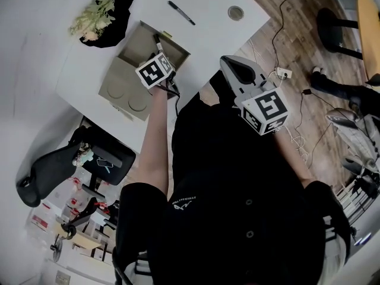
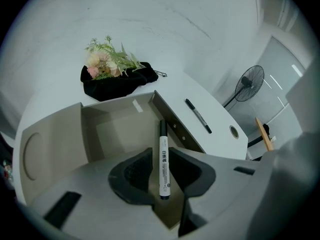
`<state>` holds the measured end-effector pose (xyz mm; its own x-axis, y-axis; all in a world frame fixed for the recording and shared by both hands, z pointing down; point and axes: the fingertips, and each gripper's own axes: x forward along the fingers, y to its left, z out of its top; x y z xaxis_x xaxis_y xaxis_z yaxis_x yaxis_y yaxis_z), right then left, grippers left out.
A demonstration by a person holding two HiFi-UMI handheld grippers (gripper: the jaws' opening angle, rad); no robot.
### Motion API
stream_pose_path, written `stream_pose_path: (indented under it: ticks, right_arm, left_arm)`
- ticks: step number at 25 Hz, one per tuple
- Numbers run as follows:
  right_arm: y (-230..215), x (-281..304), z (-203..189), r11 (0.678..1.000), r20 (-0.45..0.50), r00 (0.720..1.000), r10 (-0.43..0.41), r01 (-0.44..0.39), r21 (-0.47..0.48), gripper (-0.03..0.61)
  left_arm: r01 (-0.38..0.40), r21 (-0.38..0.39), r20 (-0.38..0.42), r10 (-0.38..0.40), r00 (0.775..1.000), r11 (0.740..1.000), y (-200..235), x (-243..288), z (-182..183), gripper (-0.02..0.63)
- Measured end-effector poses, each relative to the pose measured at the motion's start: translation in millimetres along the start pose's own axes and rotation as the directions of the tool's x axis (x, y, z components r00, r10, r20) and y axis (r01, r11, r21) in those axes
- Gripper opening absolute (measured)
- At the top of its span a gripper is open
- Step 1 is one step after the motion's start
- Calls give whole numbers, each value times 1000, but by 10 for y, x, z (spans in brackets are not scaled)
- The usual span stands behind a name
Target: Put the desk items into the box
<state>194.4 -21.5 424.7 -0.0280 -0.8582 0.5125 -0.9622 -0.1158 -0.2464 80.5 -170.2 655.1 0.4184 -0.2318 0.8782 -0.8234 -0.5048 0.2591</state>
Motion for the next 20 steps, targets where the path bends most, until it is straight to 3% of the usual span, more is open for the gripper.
stream_pose_path:
  ticks: [5,9,20]
  right_arm:
    - [51,34,45,999,5,999,38,-38,-19,-2]
    - [110,59,96,996,8,997,78,-78,-43,-2]
    - [271,115,205,972,0,978,206,-205,-116,-2]
  left_arm:
    - [-4,29,80,1,997,1000,-14,-219,38,77]
    - [-3,69,165,-8,986,998,-99,-441,106,13]
    - [-17,78,369,-13,929,997,-228,-1084,323,8]
